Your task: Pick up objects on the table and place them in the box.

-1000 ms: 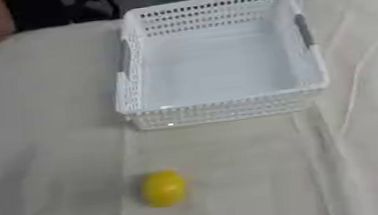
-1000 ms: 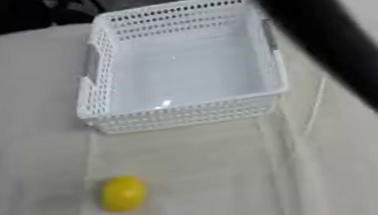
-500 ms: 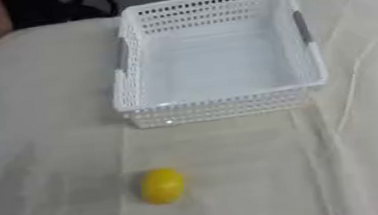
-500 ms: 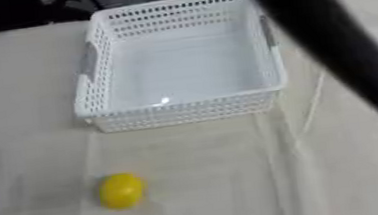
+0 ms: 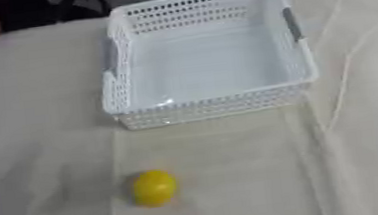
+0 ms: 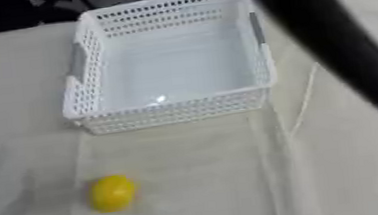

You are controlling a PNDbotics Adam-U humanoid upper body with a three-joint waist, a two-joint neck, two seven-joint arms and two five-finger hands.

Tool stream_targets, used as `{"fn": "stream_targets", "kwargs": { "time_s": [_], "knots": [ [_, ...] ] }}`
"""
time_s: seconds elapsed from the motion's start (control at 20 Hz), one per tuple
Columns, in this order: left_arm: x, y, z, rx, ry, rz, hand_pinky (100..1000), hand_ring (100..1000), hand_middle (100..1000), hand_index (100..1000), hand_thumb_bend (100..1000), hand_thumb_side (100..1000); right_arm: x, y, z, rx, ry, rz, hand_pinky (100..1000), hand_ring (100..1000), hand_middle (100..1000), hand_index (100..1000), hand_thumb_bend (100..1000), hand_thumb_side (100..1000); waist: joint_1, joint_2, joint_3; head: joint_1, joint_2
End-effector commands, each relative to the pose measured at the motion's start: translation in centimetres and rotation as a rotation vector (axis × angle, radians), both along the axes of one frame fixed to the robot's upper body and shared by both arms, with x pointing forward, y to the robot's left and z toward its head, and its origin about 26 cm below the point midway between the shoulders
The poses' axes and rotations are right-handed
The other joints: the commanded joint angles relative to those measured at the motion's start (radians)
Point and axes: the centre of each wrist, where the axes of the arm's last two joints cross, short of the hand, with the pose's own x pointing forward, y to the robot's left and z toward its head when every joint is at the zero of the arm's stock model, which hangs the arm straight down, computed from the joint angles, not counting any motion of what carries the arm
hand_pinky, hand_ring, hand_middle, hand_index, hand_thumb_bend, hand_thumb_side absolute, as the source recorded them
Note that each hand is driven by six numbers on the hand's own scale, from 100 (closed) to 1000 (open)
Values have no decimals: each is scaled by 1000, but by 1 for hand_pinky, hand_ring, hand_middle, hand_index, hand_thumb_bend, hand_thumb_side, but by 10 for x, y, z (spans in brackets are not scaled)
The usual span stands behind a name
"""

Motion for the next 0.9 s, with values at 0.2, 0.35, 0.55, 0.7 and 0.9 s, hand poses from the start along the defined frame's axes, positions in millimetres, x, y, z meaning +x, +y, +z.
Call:
{"fn": "stream_targets", "kwargs": {
  "time_s": [0.2,0.35,0.55,0.7,0.9],
  "knots": [
    [18,-5,33,277,28,-21,469,673,817,881,100,613,-9,-12,3,-17,18,6,463,571,675,717,100,875,-2,-21,-9,1,-21],
    [29,-23,41,338,95,-11,448,661,812,874,100,589,-11,-14,3,-18,22,9,463,571,674,717,100,875,-5,-27,-14,7,-21],
    [35,-54,42,364,162,-15,422,645,806,868,214,568,-10,-17,4,-18,20,17,463,571,674,717,100,875,-6,-29,-20,13,-19],
    [36,-68,42,392,201,-28,409,636,799,864,341,515,-10,-17,4,-18,20,18,463,571,675,717,100,876,-5,-29,-21,13,-13],
    [36,-66,42,467,231,-42,395,622,779,850,468,469,-8,-17,3,-19,21,20,464,571,675,717,100,876,-1,-25,-22,12,-7]
  ]
}}
